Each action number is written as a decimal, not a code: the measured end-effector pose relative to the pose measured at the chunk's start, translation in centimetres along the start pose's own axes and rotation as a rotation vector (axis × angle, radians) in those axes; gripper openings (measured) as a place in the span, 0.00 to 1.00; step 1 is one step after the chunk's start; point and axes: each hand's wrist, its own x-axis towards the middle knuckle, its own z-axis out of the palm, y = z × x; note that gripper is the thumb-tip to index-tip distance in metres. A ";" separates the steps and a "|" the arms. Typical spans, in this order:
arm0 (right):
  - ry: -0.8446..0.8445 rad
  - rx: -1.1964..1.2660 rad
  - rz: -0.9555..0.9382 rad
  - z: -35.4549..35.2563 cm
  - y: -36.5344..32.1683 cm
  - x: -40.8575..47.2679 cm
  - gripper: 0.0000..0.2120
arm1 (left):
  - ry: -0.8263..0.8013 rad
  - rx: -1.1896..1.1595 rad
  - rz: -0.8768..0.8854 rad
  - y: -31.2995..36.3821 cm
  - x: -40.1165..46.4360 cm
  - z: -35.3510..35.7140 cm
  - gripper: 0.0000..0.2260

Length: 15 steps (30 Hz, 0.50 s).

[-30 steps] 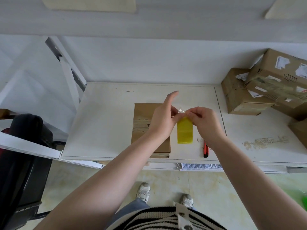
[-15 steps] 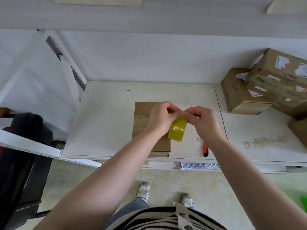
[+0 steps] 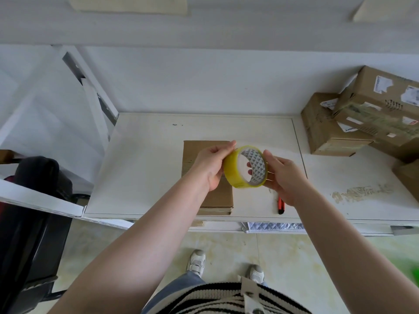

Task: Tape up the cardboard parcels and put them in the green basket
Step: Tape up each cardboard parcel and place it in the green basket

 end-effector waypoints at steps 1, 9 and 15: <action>-0.008 0.006 -0.020 -0.1 0.0 0.0 0.17 | 0.008 0.013 0.004 0.0 0.1 0.0 0.07; 0.102 -0.023 -0.100 -2.8 0.3 0.8 0.07 | 0.135 0.676 0.428 -0.8 1.2 1.5 0.09; 0.166 -0.028 -0.037 -4.5 1.5 1.8 0.07 | 0.041 1.006 0.567 -2.6 2.6 4.0 0.10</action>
